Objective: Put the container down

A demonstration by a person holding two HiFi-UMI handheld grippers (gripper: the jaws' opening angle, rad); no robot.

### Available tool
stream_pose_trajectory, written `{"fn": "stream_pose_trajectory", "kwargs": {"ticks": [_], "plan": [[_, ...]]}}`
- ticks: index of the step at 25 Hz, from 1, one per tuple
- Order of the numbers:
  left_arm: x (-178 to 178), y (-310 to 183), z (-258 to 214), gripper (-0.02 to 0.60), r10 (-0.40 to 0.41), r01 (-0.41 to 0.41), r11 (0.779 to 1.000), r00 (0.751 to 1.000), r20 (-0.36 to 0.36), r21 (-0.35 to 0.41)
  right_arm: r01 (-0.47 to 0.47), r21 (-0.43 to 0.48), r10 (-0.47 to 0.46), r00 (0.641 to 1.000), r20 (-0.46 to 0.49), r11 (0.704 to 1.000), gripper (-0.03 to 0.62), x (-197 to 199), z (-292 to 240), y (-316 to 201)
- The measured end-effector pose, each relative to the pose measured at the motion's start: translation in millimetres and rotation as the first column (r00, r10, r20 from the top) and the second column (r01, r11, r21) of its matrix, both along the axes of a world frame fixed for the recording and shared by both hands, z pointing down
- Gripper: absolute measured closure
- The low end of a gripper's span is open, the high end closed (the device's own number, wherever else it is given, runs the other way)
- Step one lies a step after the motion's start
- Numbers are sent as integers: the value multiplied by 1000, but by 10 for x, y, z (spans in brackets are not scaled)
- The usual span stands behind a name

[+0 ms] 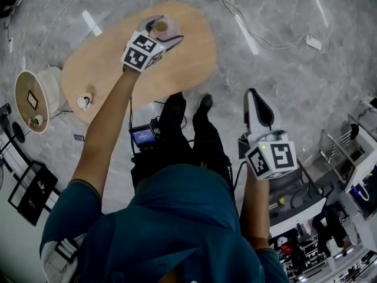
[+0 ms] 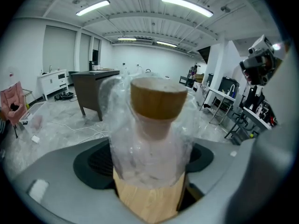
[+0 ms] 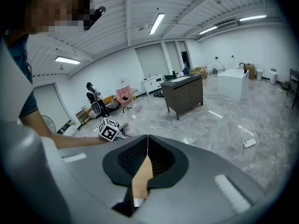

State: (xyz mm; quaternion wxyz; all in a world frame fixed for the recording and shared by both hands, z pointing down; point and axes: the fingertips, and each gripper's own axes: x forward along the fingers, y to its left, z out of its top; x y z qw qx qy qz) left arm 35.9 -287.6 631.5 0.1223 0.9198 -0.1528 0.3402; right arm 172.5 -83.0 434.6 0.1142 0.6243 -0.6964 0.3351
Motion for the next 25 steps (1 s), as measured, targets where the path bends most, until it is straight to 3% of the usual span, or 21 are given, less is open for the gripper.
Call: {"fn": "stream_pose_trajectory", "kwargs": {"ticks": [25], "plan": [[-137, -298, 2015, 189, -37, 56, 990, 990, 139, -133, -21, -215, 31, 999, 43, 976, 582, -156, 1013, 198]]}}
